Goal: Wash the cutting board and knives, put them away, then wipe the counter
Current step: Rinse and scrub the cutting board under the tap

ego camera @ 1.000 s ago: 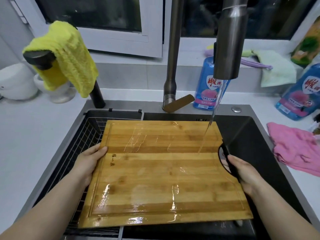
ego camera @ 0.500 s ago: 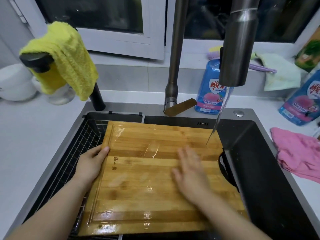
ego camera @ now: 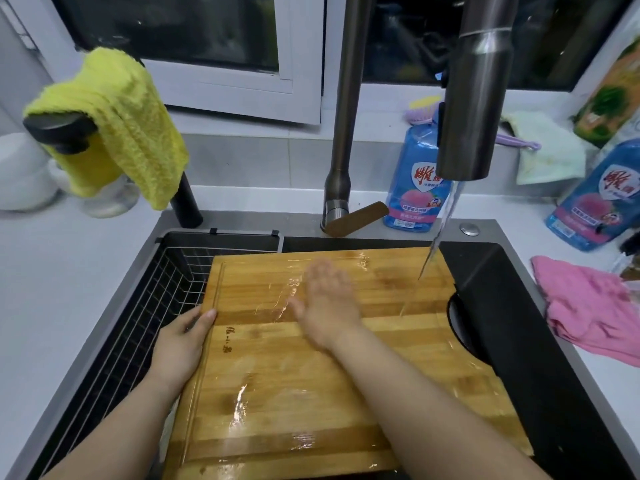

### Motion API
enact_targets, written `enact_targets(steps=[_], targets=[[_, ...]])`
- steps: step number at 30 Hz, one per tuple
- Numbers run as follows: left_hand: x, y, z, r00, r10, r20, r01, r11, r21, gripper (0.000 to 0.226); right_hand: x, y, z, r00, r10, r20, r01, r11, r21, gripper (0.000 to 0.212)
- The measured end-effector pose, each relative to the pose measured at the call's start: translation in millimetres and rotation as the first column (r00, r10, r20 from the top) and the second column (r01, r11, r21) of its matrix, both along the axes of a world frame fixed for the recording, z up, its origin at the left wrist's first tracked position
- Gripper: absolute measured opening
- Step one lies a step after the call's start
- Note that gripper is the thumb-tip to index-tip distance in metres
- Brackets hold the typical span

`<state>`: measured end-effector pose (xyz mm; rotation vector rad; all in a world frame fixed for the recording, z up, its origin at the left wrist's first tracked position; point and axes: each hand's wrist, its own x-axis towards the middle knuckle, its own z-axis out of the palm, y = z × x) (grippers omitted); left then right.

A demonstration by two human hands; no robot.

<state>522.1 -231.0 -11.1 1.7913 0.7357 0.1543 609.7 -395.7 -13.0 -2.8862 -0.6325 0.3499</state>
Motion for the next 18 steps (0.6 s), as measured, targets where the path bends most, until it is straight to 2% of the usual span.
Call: enact_targets(steps=[2,3,5,7,9,11,13,16,18], targets=[[-0.9,-0.2,0.7,1.000,-0.005,0.002,0.005,1.000,-0.004,0.032,-11.8,3.9,-1.0,0.984,0.180,-0.013,-0.180,0.984,-0.007,0.067],[-1.1,0.0,1.4,1.000,-0.004,0.004,0.004,1.000,-0.010,0.032,-6.3,-9.0,-2.2,0.988,0.156,0.004,-0.156,0.988,-0.002,0.066],[-1.1,0.0,3.2,1.000,0.016,0.007,-0.016,1.000,-0.002,0.034,11.6,-52.8,-5.0,0.993,-0.115,0.012,0.115,0.993,0.032,0.065],[-1.3,-2.2,6.0,0.999,0.044,0.007,-0.044,0.999,0.019,0.037,23.6,-98.7,-4.0,0.907,-0.421,-0.008,0.421,0.907,-0.008,0.065],[-0.7,-6.2,8.8,0.999,0.042,0.007,-0.042,0.999,0.007,0.037,18.6,-109.7,-4.3,0.868,-0.496,-0.010,0.495,0.866,-0.069,0.066],[-0.7,-8.4,10.8,0.999,0.040,0.002,-0.040,0.999,-0.014,0.035,0.9,-85.9,-7.1,0.920,-0.393,0.004,0.393,0.919,-0.027,0.067],[-1.7,-9.8,11.4,0.999,0.034,-0.010,-0.035,0.999,-0.016,0.034,-26.1,-54.9,-7.9,0.984,-0.177,0.016,0.176,0.983,0.051,0.066],[-5.1,-9.8,12.5,1.000,0.027,-0.013,-0.027,1.000,-0.014,0.034,-62.6,-40.7,-7.2,0.988,0.153,-0.031,-0.151,0.987,0.061,0.073],[-7.3,-9.8,11.8,1.000,0.020,-0.020,-0.021,1.000,-0.010,0.035,-60.1,-67.1,-8.3,0.991,0.132,-0.032,-0.131,0.991,0.027,0.079]])
